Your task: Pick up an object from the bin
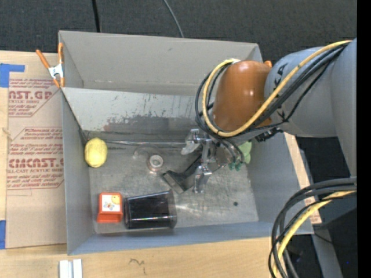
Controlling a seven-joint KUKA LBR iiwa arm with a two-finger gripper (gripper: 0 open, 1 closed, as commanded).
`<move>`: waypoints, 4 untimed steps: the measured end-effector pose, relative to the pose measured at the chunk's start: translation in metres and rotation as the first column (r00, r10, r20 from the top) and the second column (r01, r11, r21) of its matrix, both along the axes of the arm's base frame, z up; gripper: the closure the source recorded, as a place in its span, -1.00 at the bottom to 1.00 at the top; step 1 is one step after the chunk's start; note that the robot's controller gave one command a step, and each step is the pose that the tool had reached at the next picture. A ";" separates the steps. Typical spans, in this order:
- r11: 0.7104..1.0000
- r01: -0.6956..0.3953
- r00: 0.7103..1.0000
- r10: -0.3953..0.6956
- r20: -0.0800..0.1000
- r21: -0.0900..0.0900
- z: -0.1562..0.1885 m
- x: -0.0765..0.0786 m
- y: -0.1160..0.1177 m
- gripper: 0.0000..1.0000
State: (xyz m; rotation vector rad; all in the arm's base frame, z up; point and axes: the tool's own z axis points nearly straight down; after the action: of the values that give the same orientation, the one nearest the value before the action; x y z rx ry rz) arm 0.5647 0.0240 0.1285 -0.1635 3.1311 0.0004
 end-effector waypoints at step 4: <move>0.994 -0.113 0.993 0.113 0.017 -0.005 -0.046 0.035 -0.014 1.00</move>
Offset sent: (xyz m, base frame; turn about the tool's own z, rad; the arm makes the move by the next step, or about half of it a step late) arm 0.0251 -0.0258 -0.0585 -0.0005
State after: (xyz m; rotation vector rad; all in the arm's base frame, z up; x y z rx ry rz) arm 0.5995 0.0098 0.0830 -0.3392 3.1000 -0.0064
